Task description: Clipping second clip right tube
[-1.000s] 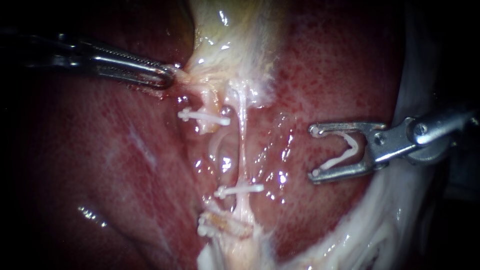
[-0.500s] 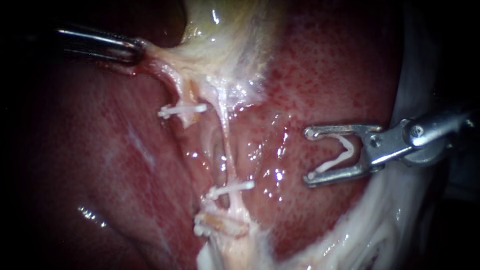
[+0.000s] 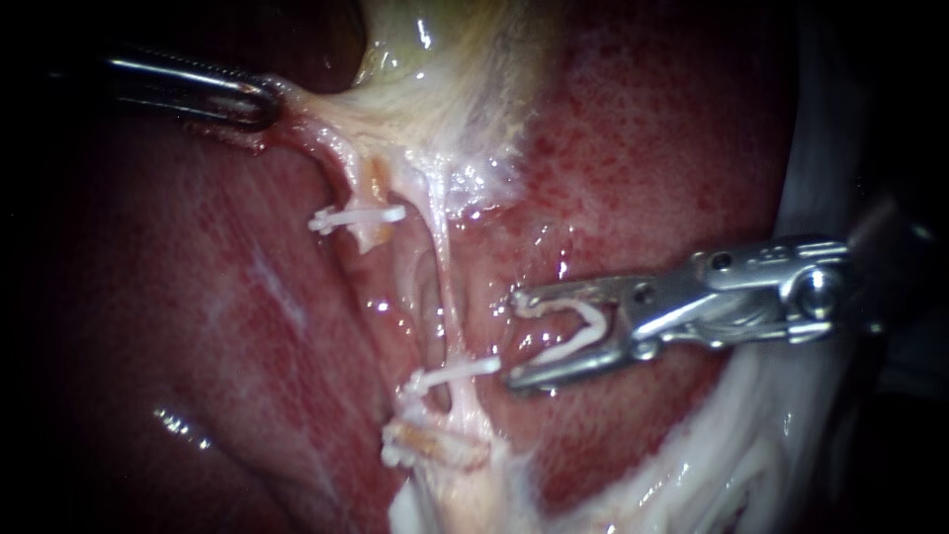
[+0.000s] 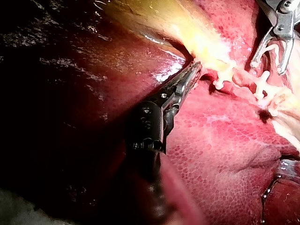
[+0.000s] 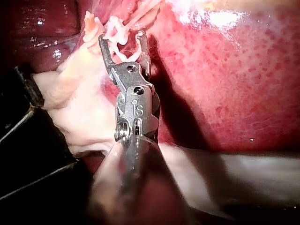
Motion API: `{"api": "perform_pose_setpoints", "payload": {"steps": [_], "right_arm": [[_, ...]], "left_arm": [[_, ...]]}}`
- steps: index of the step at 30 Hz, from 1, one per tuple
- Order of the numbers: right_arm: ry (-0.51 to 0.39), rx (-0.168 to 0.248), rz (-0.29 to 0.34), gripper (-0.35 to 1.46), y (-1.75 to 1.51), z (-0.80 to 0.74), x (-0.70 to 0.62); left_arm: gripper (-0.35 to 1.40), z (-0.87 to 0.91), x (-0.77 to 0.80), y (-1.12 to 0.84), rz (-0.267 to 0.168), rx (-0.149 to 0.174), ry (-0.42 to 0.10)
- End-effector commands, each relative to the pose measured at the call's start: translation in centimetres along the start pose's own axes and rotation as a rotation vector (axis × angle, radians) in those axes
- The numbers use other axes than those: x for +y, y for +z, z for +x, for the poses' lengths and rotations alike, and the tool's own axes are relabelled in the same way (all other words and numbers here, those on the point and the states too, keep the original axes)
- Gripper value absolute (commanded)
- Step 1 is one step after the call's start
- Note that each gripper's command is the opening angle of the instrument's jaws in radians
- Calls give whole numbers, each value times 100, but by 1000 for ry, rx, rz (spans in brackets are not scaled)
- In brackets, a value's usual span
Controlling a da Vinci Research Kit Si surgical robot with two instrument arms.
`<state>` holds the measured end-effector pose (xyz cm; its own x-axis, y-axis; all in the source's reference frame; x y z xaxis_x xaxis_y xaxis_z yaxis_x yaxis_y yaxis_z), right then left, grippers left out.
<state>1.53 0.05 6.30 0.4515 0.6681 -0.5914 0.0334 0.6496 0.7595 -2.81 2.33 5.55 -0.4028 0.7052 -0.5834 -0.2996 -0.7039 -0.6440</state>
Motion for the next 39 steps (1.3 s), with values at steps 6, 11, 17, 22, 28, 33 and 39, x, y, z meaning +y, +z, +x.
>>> {"api": "perform_pose_setpoints", "payload": {"steps": [6, 11, 17, 22, 28, 33, 39], "right_arm": [[78, 36, 59, 50, 27, -5, 14], [121, 52, 104, 50, 35, -7, 23], [177, 116, 184, 50, 40, -6, 29], [211, 168, 256, 50, 45, -1, 28], [235, 211, 339, 48, 44, 7, 15], [227, 207, 370, 43, 41, 12, 8], [224, 201, 381, 20, 35, 9, 9]], "left_arm": [[-35, 0, 0, -1, 1, 0, 0], [-35, 0, 0, -1, 1, 0, 0], [-35, 0, 0, 0, 1, 0, 0], [-35, 0, 0, 0, 1, 0, 0], [-35, 0, 0, 0, 1, 0, 0], [-35, 0, 0, 0, 1, 0, 0], [-35, 0, 0, 0, 1, 0, 0]]}}
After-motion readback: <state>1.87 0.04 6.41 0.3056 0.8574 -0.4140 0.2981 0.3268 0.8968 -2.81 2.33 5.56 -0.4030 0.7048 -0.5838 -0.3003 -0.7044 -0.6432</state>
